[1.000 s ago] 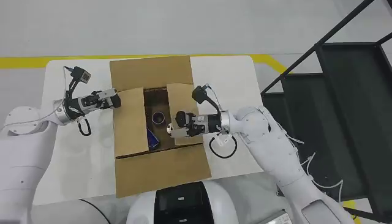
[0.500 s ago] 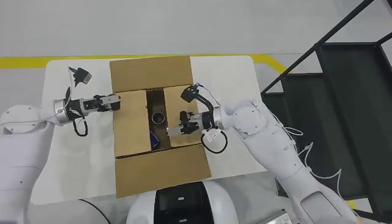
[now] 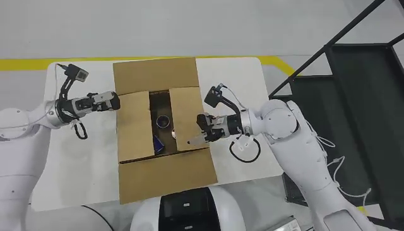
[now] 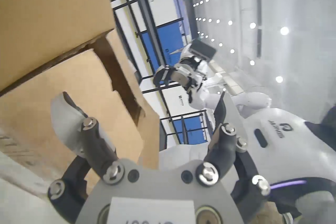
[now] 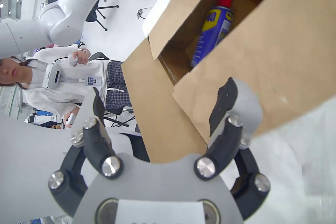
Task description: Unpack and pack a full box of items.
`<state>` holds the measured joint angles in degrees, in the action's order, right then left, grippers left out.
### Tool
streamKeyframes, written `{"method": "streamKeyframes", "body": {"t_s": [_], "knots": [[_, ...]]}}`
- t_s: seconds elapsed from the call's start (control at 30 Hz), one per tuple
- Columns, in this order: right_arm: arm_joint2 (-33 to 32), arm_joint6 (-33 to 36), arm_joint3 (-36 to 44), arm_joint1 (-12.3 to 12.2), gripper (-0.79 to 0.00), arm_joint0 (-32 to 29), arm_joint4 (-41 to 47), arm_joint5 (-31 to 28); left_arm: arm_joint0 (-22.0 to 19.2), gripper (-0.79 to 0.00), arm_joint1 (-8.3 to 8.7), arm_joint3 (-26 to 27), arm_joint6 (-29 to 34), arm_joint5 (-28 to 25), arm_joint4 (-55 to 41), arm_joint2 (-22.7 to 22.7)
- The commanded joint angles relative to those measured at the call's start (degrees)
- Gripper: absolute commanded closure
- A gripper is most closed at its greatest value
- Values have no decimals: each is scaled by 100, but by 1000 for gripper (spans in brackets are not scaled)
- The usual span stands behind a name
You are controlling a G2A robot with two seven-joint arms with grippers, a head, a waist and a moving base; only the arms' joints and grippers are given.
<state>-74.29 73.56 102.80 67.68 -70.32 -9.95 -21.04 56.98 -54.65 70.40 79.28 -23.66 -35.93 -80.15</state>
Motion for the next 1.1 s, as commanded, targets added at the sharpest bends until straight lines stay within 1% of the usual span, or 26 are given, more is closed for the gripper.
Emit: {"method": "streamKeyframes", "body": {"t_s": [0.0,0.07,0.17,0.27,0.37,0.43,0.53,0.67,0.83,0.97,1.07], "knots": [[-323,191,231,-75,-785,-344,9,127,69,-785,23,32,67,63,-533,-229],[-556,268,372,-135,-785,-699,104,153,160,-785,46,60,5,49,-825,-452],[-732,326,392,-198,-785,-1130,216,93,309,-785,72,107,-228,-43,-957,-705],[-703,373,296,-236,-785,-1403,277,63,426,-785,90,142,-368,-24,-1029,-863],[-528,428,177,-258,-785,-1548,291,44,498,-785,109,155,-536,-74,-906,-984],[-327,443,41,-263,-785,-1587,160,118,539,-785,115,178,-634,-101,-837,-1032],[-4,251,-225,-242,-785,-1548,209,28,597,-785,121,200,-791,-156,-718,-1083],[297,40,-311,-222,-785,-1455,467,-330,657,-785,125,220,-997,-229,-519,-1116],[266,-60,-70,-266,-785,-1539,1044,-1024,672,-785,128,160,-1304,-260,-245,-1127],[222,-441,147,-345,-785,-1568,1573,-1409,618,-785,124,18,-1491,-269,-62,-1096],[264,-582,66,-421,-785,-1431,1699,-1551,553,-785,114,-108,-1562,-243,51,-1018]]}}
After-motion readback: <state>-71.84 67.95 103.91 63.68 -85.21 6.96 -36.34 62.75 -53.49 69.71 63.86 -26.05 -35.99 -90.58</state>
